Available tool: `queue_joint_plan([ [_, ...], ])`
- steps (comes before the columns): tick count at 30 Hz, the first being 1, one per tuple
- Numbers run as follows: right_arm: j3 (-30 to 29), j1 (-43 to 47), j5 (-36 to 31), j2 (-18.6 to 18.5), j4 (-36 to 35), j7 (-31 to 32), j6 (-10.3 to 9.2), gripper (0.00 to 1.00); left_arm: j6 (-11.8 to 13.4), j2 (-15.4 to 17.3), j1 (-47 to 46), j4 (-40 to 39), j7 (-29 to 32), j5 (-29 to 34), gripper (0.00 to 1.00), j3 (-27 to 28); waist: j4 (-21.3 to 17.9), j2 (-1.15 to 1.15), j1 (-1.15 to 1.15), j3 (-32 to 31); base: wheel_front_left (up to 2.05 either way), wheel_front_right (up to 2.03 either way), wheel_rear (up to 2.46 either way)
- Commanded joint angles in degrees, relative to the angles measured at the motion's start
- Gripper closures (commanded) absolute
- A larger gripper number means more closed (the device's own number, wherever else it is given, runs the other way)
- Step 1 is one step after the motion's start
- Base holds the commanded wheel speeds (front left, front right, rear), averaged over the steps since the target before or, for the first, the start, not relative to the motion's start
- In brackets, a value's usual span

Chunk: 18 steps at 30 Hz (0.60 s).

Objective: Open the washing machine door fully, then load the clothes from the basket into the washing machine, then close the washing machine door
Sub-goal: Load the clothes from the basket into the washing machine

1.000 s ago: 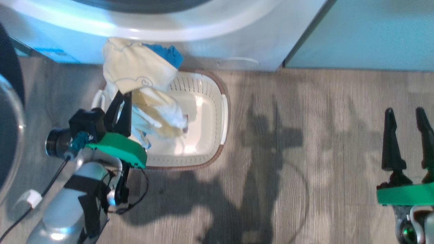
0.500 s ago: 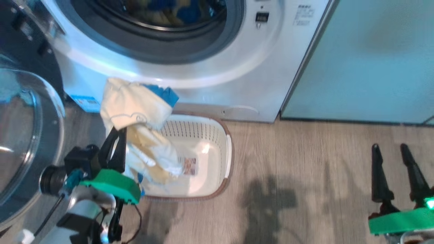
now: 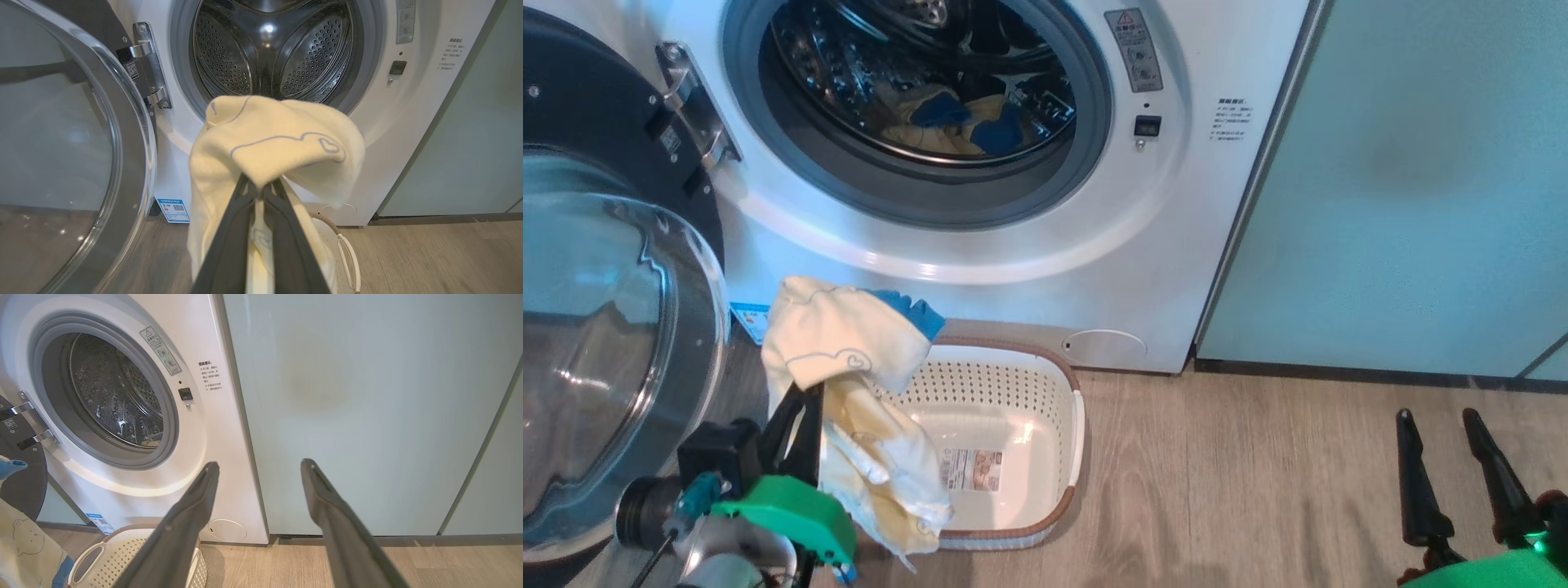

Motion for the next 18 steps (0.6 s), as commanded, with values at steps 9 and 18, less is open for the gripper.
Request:
queue_joint_plan([
  [9, 1.44, 0.27, 0.24, -0.87, -2.52, 1.03, 0.05, 0.00, 1.00, 2.36, -0.27, -2.99, 0.12, -0.58, 1.00, 3.00, -0.82, 0.00, 0.01, -2.04, 0.00, 0.00, 0.00],
  [18, 1.68, 0.21, 0.45, -0.87, -2.49, 1.08, 0.05, 0.00, 1.14, 2.51, -0.39, -3.47, 0.39, -0.70, 1.00, 2.69, -1.14, 0.00, 0.01, -2.17, 0.00, 0.00, 0.00],
])
